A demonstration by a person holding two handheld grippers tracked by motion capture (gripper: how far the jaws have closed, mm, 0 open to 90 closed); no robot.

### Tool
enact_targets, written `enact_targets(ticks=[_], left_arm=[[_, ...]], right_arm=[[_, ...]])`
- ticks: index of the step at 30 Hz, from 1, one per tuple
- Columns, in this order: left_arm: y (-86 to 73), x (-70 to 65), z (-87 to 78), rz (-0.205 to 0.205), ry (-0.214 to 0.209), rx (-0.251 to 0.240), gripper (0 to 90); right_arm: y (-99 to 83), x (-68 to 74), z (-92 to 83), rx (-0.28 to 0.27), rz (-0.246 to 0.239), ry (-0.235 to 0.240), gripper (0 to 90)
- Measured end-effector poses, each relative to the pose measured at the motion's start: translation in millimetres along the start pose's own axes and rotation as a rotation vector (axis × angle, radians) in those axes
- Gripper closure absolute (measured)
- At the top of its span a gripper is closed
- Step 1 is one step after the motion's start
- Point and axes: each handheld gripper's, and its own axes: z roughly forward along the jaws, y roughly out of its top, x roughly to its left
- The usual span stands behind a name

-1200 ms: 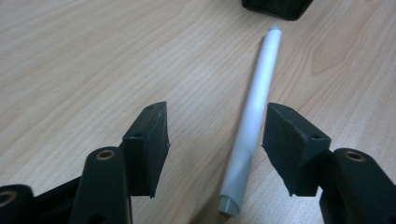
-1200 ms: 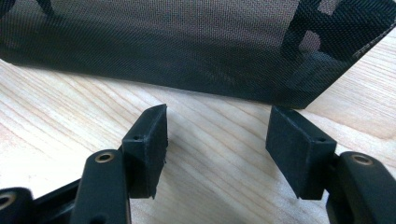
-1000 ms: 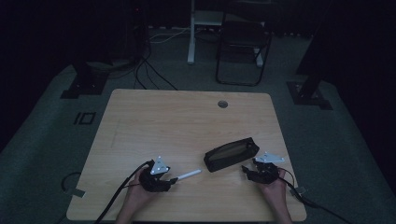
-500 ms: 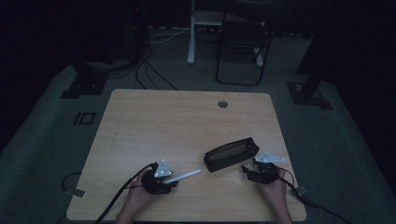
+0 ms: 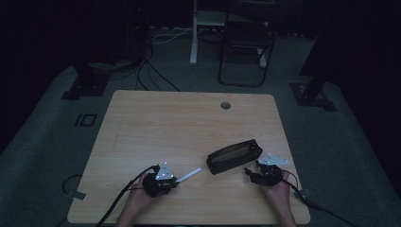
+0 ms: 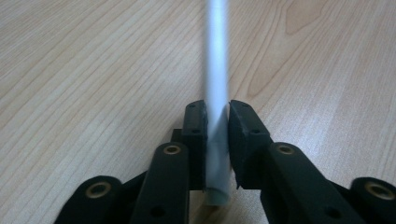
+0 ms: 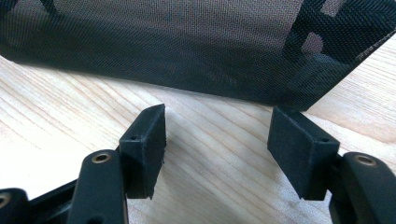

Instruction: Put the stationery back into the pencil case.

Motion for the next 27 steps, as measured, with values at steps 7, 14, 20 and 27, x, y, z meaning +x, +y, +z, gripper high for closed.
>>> enact_targets(ticks=[7,14,20,27], left_arm=[[0.0,0.9,0.0,-0.003,-0.003,-0.001,78.6],[-0.4,2.9,0.3,0.000,0.003,-0.007,79.0],[-0.1,3.5,0.5,-0.011,0.000,-0.008,79.1],[0.1,4.1,-0.5,-0.013,0.003,0.002,79.1]], right_arm=[[0.0,-0.1,0.0,0.000,0.000,0.001,36.8],[0.0,-0.4,-0.1,0.001,-0.002,0.003,36.8],[-0.1,-0.5,-0.1,0.000,-0.002,0.005,36.8],[-0.1,-0.6,-0.1,0.000,-0.003,0.005,36.8]])
